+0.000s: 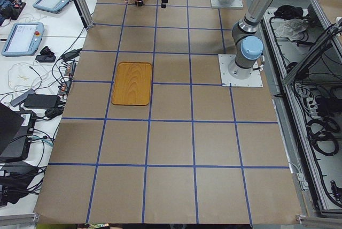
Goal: Take wine from basket and place on tray
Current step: 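Close the right gripper on the bottle neck and lift it from the rack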
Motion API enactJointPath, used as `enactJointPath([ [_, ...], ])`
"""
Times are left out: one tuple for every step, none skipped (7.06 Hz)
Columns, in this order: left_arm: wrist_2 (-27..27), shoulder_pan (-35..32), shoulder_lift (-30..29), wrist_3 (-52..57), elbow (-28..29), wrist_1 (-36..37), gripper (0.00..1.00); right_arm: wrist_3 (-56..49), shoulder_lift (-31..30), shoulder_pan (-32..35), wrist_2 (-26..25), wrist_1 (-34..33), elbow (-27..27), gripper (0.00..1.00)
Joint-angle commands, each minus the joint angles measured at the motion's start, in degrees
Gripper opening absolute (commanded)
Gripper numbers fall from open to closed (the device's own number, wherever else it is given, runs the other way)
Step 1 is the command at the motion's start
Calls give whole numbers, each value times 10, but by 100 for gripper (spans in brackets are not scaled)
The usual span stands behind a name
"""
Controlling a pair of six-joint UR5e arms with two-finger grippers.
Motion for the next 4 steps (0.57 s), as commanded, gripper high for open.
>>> enactJointPath([
  [0, 0, 0, 1, -2, 0, 100, 119, -14, 100, -1, 18, 20, 14],
  [0, 0, 1, -6, -7, 1, 100, 188, -9, 156, 5, 7, 41, 12],
  [3, -1, 3, -3, -7, 1, 100, 207, -1, 200, 5, -29, 64, 11],
  [1, 0, 3, -5, -8, 2, 100, 247, 8, 244, 4, -58, 81, 11],
])
